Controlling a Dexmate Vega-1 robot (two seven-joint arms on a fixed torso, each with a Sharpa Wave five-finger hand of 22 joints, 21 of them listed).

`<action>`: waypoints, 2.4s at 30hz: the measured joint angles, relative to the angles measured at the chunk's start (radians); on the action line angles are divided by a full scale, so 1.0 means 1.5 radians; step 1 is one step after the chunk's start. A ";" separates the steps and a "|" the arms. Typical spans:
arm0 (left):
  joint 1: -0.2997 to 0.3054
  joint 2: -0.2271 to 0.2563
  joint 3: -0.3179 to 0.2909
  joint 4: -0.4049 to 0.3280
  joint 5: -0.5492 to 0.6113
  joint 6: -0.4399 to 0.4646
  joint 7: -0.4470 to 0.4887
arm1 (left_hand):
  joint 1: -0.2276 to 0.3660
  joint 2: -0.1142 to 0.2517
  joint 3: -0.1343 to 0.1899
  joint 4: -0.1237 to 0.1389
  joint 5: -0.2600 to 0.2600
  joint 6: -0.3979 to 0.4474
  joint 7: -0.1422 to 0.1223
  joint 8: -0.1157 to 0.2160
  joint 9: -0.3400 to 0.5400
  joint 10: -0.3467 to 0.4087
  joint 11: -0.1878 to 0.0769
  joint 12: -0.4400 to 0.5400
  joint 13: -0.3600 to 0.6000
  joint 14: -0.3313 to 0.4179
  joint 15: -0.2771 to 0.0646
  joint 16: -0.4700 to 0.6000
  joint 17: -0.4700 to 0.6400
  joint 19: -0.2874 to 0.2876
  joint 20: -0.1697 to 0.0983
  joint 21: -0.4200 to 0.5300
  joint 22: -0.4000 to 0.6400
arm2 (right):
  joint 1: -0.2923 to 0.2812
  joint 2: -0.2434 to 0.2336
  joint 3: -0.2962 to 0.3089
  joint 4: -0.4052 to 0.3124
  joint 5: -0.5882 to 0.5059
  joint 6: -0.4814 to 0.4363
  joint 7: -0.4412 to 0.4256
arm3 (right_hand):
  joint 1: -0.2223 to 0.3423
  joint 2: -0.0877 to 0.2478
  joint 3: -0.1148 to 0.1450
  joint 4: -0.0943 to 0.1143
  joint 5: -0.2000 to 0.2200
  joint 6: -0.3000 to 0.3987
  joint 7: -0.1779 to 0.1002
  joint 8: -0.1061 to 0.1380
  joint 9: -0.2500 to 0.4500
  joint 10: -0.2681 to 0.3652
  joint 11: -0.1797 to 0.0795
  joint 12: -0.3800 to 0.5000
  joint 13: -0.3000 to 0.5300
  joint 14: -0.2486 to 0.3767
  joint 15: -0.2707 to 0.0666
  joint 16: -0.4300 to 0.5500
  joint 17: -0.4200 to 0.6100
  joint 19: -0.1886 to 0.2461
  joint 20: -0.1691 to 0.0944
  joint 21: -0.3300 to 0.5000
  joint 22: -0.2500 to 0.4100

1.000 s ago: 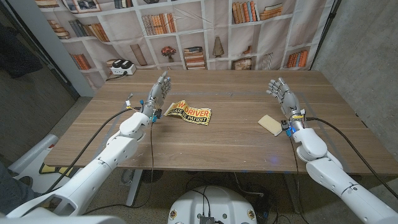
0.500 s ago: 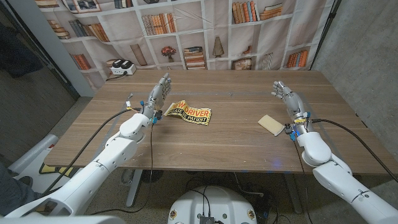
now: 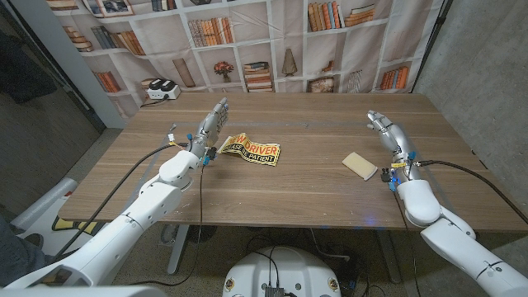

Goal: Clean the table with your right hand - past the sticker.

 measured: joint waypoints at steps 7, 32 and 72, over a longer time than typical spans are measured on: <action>0.002 0.002 0.001 -0.009 0.006 0.004 0.005 | 0.003 0.003 0.003 -0.003 0.000 0.000 0.000 -0.003 0.000 0.000 0.000 0.000 0.000 0.000 0.000 0.000 0.000 0.000 0.000 0.000 0.000 | -0.021 -0.010 0.007 -0.030 -0.059 -0.052 -0.037 | 0.010 0.003 0.004 -0.004 0.000 0.000 0.000 0.000 0.003 0.002 -0.002 0.000 0.000 0.000 0.000 -0.003 0.000 0.000 0.000 -0.004 0.000; -0.010 -0.011 0.008 0.014 0.007 -0.016 -0.016 | 0.010 0.010 0.000 -0.006 -0.005 0.000 0.000 -0.005 0.000 0.000 0.000 -0.005 0.002 -0.002 -0.002 0.000 0.000 -0.008 -0.001 0.000 0.000 | -0.068 -0.052 -0.001 -0.152 -0.216 -0.278 -0.097 | 0.034 0.004 0.016 -0.016 0.000 0.012 -0.002 0.000 0.003 0.012 -0.005 0.000 0.000 0.003 -0.003 -0.008 -0.002 0.008 -0.001 -0.013 0.000; 0.000 -0.012 0.012 0.008 0.005 -0.018 -0.015 | 0.011 0.011 -0.003 -0.006 -0.010 0.000 0.000 -0.010 0.003 -0.001 0.002 -0.008 0.002 -0.006 0.001 -0.003 0.000 -0.015 -0.001 -0.005 0.000 | -0.095 -0.139 -0.021 -0.267 -0.233 -0.499 -0.016 | 0.085 -0.003 0.027 -0.038 -0.008 0.071 0.000 0.000 0.003 0.083 -0.005 0.008 0.003 0.066 -0.013 -0.005 -0.002 0.064 0.000 -0.021 0.003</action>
